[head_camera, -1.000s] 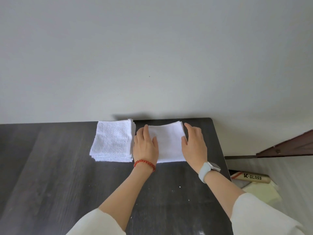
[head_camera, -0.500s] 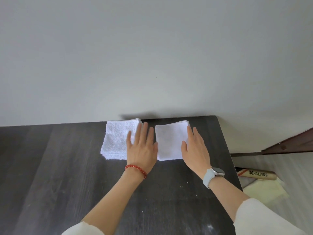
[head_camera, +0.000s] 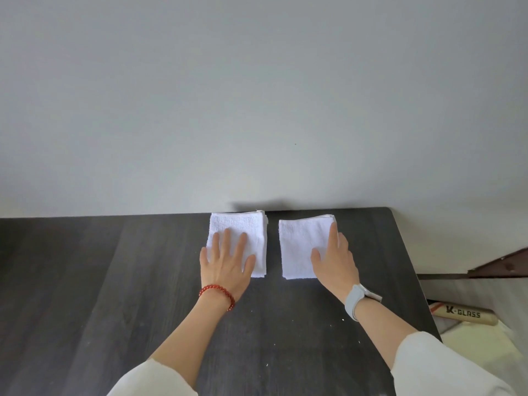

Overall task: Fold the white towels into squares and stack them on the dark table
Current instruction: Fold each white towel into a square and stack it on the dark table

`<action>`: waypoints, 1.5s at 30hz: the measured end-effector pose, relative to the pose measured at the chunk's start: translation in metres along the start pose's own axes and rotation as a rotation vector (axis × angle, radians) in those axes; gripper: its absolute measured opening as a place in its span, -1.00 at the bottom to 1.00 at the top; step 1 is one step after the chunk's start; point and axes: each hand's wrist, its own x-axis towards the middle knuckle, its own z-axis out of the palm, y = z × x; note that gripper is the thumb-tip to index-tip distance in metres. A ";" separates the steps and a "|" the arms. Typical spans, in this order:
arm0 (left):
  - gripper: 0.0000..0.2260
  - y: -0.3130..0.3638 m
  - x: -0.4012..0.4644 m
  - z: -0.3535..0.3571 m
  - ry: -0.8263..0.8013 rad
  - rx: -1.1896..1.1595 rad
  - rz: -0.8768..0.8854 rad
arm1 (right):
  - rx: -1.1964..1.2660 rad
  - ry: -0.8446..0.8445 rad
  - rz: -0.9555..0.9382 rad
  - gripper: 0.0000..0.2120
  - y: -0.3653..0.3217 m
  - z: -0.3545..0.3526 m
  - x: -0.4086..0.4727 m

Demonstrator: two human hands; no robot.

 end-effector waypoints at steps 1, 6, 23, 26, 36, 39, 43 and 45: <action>-0.42 0.000 0.000 0.001 -0.011 0.004 0.007 | 0.006 -0.003 -0.011 -0.34 -0.003 0.001 -0.001; -0.58 -0.005 -0.001 -0.004 0.006 0.027 0.012 | 0.056 -0.064 -0.074 -0.36 -0.020 0.009 -0.005; -0.46 -0.036 0.005 -0.001 -0.101 -0.498 -0.051 | -0.013 -0.004 0.005 -0.35 -0.036 0.021 -0.003; -0.46 -0.032 0.009 0.003 -0.091 -0.534 -0.064 | 0.004 -0.015 -0.011 -0.36 -0.035 0.020 0.001; -0.38 -0.038 -0.006 0.003 0.138 -0.098 0.119 | -0.445 0.152 -0.481 -0.40 -0.022 0.009 -0.017; -0.34 -0.033 -0.014 0.013 0.166 0.057 0.312 | -0.600 0.099 -0.716 -0.29 -0.009 0.018 -0.024; -0.08 -0.025 -0.009 0.014 0.123 0.137 0.355 | -0.696 0.032 -0.739 -0.20 -0.010 0.022 -0.019; -0.04 -0.026 -0.003 0.017 0.131 0.145 0.375 | -0.693 0.014 -0.741 -0.16 -0.013 0.022 -0.015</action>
